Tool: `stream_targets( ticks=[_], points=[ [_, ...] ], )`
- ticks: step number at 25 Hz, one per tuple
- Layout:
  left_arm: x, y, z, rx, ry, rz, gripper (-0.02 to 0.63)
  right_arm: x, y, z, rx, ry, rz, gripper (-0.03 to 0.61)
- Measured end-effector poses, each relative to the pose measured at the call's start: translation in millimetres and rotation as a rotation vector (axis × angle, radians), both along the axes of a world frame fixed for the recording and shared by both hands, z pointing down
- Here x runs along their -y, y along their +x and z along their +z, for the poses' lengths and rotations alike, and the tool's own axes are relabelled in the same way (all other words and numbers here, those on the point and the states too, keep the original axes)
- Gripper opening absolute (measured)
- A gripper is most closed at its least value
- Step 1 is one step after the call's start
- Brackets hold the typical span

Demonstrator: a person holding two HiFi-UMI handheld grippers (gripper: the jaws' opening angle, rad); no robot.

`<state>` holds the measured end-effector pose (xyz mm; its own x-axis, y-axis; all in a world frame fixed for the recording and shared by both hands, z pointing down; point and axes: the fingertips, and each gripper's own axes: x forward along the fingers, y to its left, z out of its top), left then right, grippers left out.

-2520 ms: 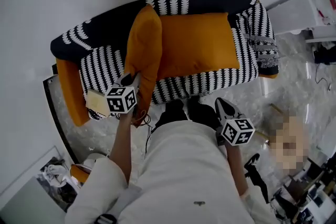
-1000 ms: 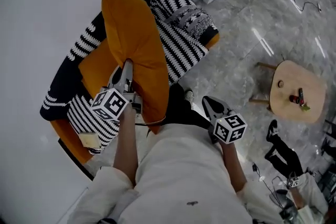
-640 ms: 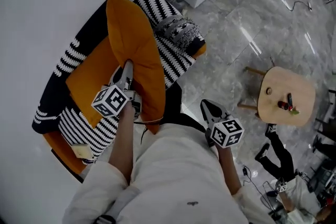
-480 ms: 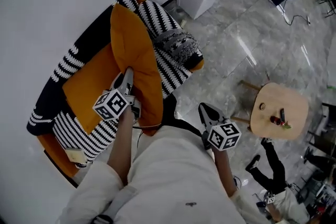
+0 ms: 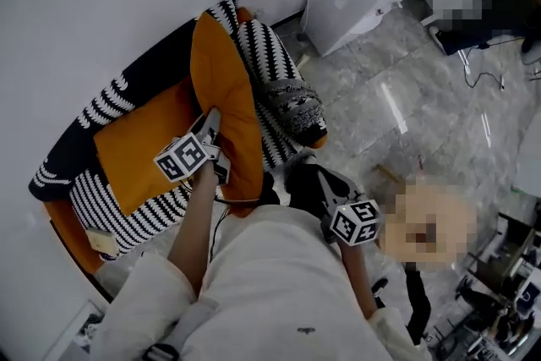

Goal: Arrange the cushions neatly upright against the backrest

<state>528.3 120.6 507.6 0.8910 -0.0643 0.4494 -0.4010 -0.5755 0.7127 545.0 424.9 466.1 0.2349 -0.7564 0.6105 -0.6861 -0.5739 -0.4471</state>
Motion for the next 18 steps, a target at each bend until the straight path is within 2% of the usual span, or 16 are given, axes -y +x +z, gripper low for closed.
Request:
stream_targets(
  ticks=[3,10,13,18],
  points=[
    [-2.6,15.3,11.1,0.025,0.014,-0.046,0.035,-0.7,27.1,5.4,0.018,-0.010,-0.056,0.008],
    [-15.5,39.9,77.9,0.158,0.068,-0.195,0.035,-10.9,103.8,11.6,0.057,-0.034,-0.228,0.008],
    [-25.6,55.0,99.1,0.186,0.102,-0.242,0.035,-23.8,135.5,18.0,0.075,-0.055,-0.311,0.008],
    [-49.2,80.0,121.7,0.225,0.126,-0.349,0.037,-51.0,184.2,36.2,0.109,-0.094,-0.388,0.008]
  ],
)
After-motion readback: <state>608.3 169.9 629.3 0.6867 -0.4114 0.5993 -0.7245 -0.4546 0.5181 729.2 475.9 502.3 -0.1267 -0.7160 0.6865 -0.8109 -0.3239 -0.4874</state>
